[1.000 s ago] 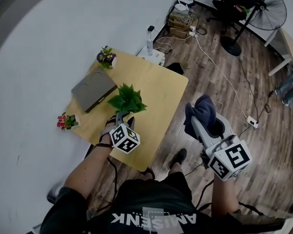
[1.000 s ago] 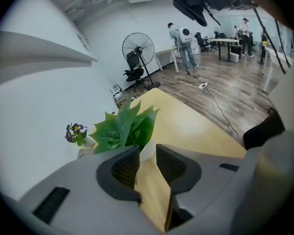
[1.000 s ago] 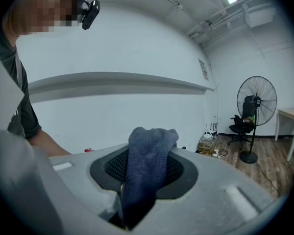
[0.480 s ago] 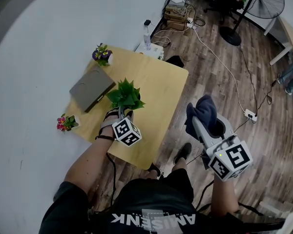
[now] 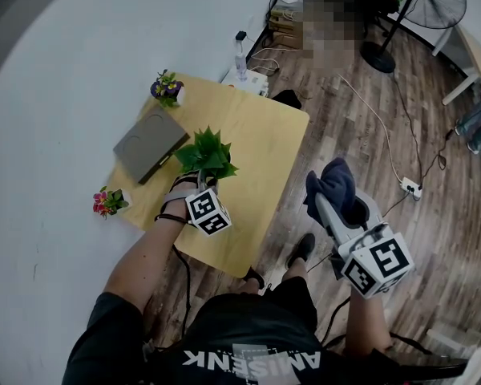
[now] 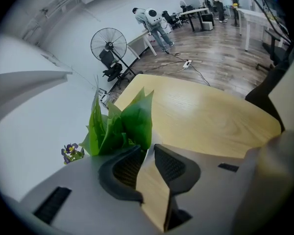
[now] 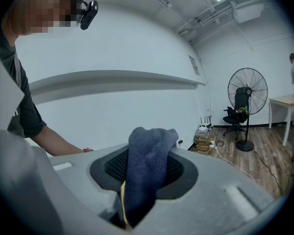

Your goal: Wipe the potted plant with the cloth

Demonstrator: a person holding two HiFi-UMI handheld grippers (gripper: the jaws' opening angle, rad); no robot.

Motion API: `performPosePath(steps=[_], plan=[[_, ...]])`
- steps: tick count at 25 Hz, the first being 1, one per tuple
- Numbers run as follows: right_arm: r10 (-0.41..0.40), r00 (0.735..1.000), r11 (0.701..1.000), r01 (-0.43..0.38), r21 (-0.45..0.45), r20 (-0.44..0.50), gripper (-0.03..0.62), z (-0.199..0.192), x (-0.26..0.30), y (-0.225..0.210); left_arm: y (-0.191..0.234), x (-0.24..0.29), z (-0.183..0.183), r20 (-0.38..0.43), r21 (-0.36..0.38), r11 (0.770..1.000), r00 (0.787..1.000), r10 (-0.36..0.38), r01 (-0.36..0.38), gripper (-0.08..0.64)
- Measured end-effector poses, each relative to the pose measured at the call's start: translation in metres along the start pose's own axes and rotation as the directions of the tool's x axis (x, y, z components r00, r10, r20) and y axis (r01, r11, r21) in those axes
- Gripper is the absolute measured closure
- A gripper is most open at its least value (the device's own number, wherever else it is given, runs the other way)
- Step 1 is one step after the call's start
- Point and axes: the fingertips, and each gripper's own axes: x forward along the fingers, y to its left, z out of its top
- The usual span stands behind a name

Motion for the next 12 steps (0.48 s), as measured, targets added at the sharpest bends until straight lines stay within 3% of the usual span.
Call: performPosePath(steps=[4,12], plan=[[0.005,1.000,1.000,-0.005,-0.003,-0.002,0.465,0.0007,0.0009,0.0008,-0.0030,-0.0006,0.0052,-0.012,0.010,0.998,0.998,-0.065,0.065,0.488],[0.008,1.000,1.000,-0.008,0.000,0.002,0.465,-0.0021,-0.0048,0.0016,-0.0064,-0.0063,0.0088,-0.003,-0.065,0.987,0.989,-0.149,0.149,0.528]])
